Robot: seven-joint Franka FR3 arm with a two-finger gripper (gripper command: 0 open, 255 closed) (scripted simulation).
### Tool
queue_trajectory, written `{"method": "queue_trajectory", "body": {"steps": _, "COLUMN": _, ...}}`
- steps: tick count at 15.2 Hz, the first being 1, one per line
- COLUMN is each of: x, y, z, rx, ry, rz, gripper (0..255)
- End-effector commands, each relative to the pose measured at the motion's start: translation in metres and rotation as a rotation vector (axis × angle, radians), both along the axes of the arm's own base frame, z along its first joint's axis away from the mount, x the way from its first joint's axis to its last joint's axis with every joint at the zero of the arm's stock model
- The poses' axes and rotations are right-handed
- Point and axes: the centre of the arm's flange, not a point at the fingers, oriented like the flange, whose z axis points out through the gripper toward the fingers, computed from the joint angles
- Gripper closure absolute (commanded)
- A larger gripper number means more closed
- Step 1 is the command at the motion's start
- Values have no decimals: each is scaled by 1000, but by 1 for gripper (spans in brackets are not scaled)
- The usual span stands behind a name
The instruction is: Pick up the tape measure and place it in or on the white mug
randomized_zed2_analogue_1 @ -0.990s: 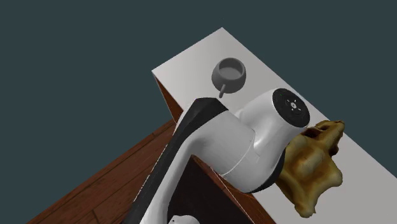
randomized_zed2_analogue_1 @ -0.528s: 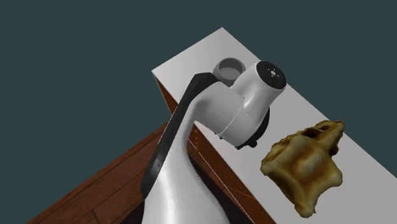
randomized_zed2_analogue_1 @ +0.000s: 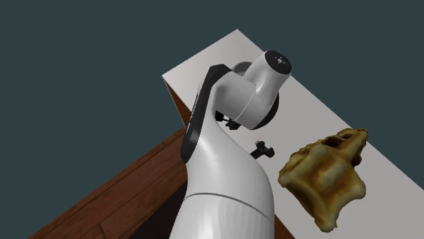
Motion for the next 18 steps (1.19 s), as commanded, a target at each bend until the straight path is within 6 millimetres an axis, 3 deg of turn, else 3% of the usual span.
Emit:
{"method": "queue_trajectory", "body": {"steps": 1, "x": -1, "y": 3, "z": -11, "rx": 0, "ry": 1, "rz": -4, "gripper": 0}}
{"method": "queue_trajectory", "body": {"steps": 5, "x": -4, "y": 8, "z": -34, "rx": 0, "ry": 1, "rz": -4, "gripper": 0}}
{"method": "queue_trajectory", "body": {"steps": 13, "x": -4, "y": 8, "z": -34, "rx": 0, "ry": 1, "rz": -4, "gripper": 0}}
{"method": "queue_trajectory", "body": {"steps": 14, "x": -4, "y": 8, "z": -34, "rx": 0, "ry": 1, "rz": -4, "gripper": 255}}
{"method": "queue_trajectory", "body": {"steps": 18, "x": -4, "y": 8, "z": -34, "rx": 0, "ry": 1, "rz": -4, "gripper": 255}}
